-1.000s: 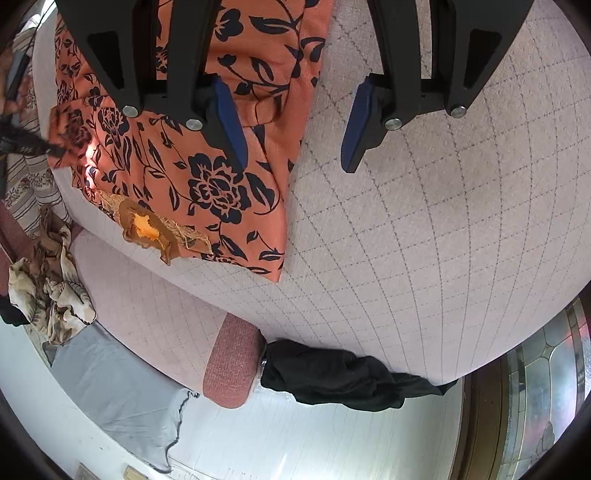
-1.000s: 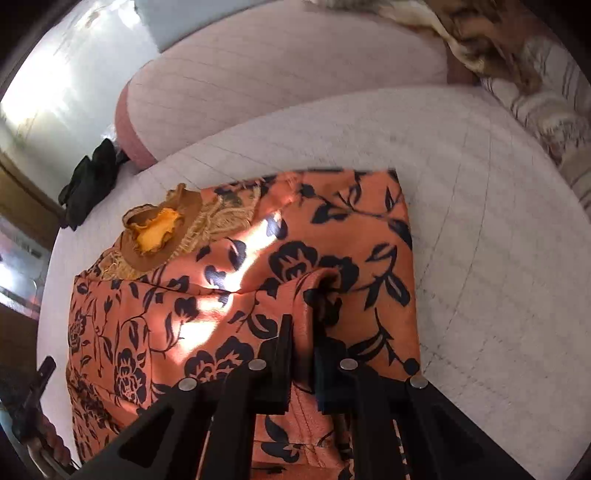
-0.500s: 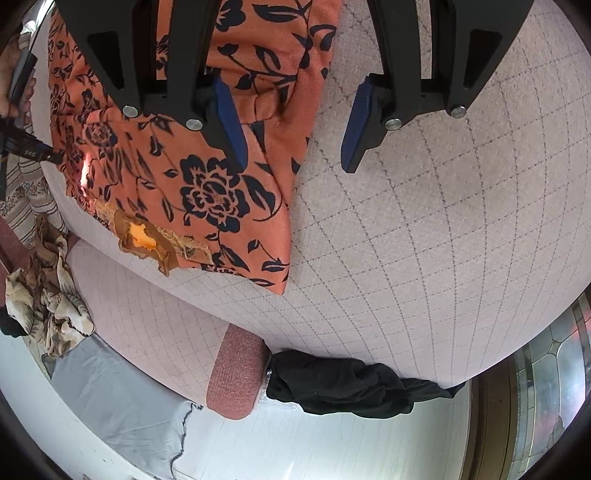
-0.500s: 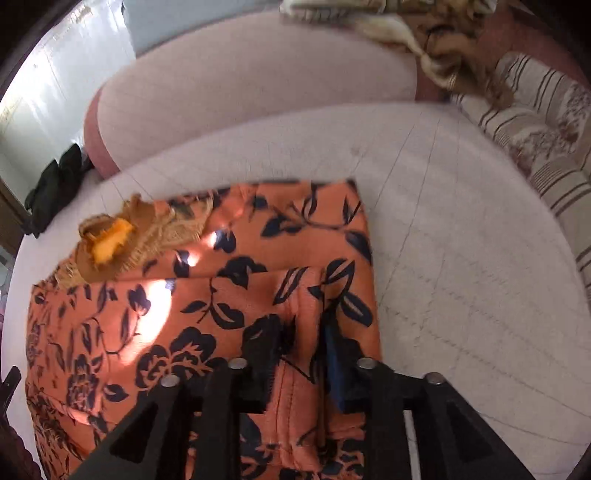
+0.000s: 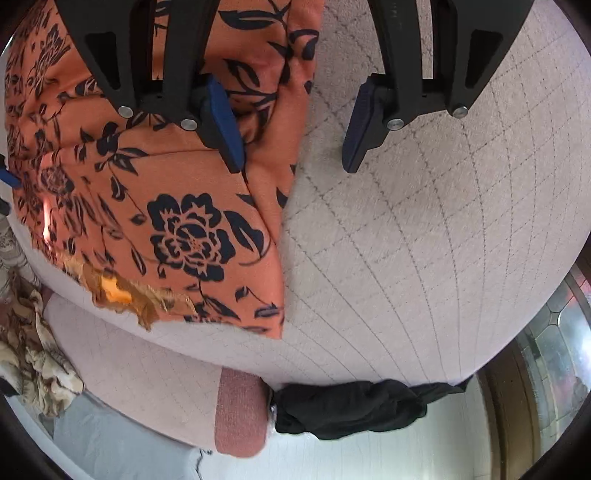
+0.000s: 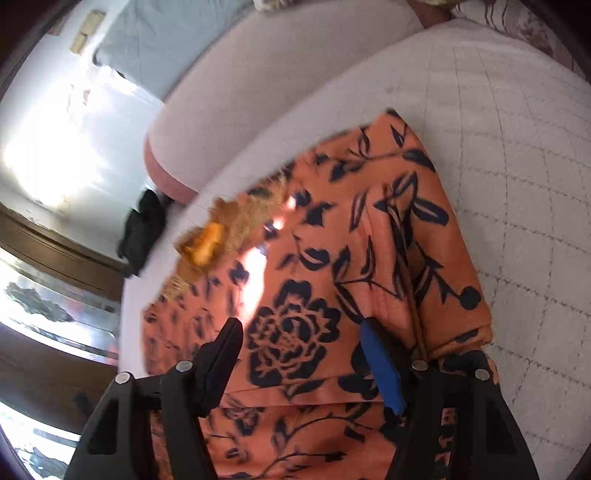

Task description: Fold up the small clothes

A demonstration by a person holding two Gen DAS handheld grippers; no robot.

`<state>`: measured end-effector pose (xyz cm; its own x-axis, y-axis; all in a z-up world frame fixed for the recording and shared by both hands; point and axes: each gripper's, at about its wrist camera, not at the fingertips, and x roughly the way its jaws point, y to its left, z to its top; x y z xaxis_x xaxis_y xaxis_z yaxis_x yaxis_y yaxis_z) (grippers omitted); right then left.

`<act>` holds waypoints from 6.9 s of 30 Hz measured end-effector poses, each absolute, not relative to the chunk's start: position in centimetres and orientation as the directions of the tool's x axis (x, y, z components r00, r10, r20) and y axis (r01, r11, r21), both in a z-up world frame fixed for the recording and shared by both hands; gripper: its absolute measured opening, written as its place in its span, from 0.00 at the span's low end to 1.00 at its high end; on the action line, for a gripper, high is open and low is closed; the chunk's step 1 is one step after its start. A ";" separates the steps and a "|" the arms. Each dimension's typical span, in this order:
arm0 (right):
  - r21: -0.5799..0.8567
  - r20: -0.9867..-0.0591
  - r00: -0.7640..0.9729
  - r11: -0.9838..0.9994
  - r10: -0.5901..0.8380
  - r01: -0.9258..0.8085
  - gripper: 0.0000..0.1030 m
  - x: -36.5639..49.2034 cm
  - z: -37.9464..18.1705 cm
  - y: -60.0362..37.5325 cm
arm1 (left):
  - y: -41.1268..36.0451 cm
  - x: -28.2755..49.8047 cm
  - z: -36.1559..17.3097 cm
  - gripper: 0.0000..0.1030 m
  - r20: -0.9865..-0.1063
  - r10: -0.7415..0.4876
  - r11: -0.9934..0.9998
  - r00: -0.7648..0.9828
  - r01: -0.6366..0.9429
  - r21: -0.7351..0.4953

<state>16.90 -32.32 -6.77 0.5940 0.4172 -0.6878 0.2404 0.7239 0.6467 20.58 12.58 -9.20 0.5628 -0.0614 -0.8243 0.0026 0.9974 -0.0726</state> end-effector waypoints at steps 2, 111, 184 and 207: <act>0.653 -0.644 0.631 0.741 0.433 0.157 0.71 16.8 -4.4 -31.8 | 12.9 20.5 -8.6 0.56 -0.812 -0.055 0.996 0.581 -0.020 -0.082; 0.677 -0.719 0.456 0.676 0.524 0.290 0.10 -10.0 -6.3 -35.4 | 16.7 -3.0 -7.4 0.07 -0.852 -0.261 0.963 0.453 0.056 -0.265; 0.824 -0.482 0.800 0.495 0.357 0.276 0.13 12.1 -0.4 -33.3 | 12.8 17.8 2.1 0.13 -0.700 -0.168 0.934 0.694 -0.115 -0.337; 0.746 -0.591 0.767 0.533 0.252 0.400 0.39 -10.0 -0.4 -36.1 | 17.2 4.1 -1.9 0.49 -0.758 -0.075 0.966 0.647 -0.142 -0.217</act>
